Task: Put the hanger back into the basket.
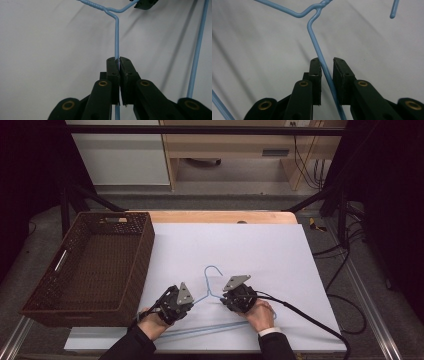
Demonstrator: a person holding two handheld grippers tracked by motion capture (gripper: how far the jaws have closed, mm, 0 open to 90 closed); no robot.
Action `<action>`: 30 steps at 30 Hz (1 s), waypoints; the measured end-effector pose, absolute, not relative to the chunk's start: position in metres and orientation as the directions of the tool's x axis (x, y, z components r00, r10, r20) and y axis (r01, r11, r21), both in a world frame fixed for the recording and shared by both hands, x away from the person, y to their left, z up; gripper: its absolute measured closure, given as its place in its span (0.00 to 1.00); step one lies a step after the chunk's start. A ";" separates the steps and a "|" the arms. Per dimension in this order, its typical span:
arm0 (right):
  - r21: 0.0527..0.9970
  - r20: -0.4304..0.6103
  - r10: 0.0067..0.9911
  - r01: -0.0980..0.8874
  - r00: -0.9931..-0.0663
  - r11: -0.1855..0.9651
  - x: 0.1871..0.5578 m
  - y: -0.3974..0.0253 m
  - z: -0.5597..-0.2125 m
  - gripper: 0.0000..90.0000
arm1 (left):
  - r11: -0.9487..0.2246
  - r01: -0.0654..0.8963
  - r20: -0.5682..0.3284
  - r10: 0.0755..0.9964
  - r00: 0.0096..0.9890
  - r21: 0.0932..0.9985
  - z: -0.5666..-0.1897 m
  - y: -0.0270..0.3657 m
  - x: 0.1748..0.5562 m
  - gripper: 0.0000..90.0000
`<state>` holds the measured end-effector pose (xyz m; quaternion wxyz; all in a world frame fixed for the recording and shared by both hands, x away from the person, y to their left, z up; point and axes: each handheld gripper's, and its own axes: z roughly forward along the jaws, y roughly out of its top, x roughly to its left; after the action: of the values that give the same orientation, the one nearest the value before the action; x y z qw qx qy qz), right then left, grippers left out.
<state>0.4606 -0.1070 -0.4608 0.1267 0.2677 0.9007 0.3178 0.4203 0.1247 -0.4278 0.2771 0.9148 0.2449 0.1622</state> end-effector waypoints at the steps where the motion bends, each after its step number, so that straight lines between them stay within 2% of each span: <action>1: 0.640 -0.060 0.559 0.398 -0.827 0.658 0.460 -0.107 -0.461 0.87 | -0.725 0.358 0.157 0.537 0.829 0.588 -0.428 0.125 0.420 0.96; 26: 0.634 -0.067 0.428 0.292 -0.901 0.716 0.450 -0.113 -0.448 0.97 | -0.713 0.368 0.150 0.550 0.821 0.596 -0.432 0.130 0.425 0.93; 30: 0.648 -0.066 0.433 0.291 -0.899 0.703 0.448 -0.114 -0.445 0.97 | -0.699 0.368 0.137 0.553 0.822 0.613 -0.427 0.132 0.427 0.87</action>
<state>0.4477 -0.1138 -0.4447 0.1070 0.1976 0.9166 0.3306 0.4266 0.1322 -0.4273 0.2934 0.9082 0.2536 0.1574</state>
